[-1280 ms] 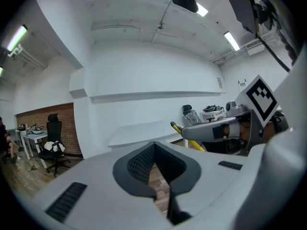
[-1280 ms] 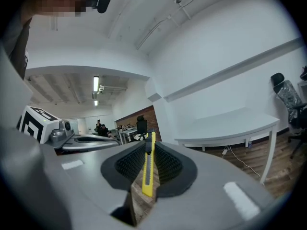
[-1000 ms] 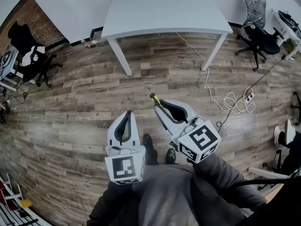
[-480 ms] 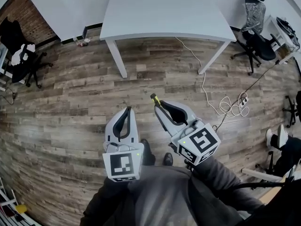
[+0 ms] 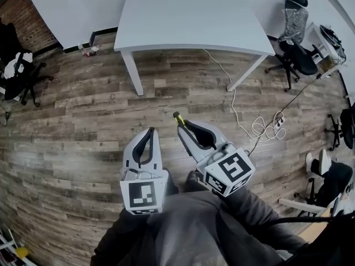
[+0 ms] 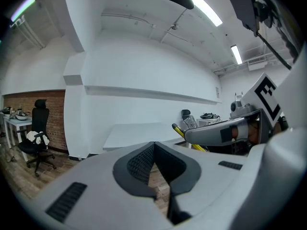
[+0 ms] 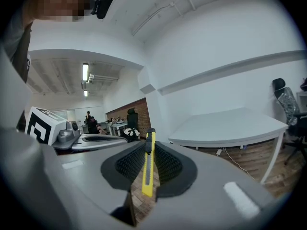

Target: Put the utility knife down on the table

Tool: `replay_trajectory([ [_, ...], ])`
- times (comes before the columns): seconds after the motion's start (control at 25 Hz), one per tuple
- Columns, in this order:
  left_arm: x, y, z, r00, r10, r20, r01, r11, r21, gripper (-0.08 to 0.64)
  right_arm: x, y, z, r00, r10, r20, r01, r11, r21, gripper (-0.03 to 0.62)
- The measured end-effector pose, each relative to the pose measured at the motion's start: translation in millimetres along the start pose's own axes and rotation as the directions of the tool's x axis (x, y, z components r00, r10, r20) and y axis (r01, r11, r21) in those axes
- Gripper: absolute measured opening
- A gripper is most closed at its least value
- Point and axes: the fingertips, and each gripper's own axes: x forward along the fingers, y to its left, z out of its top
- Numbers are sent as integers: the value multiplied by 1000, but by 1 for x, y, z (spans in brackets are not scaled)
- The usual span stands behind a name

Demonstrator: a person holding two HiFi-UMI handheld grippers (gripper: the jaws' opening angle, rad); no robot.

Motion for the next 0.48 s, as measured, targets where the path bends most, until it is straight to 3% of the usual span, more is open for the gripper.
replay_trajectory([
  [0.48,58,-15,12,999,4,-42,-2,999,48,3,13,-58,10,1000,19,21,-20,999,43,60],
])
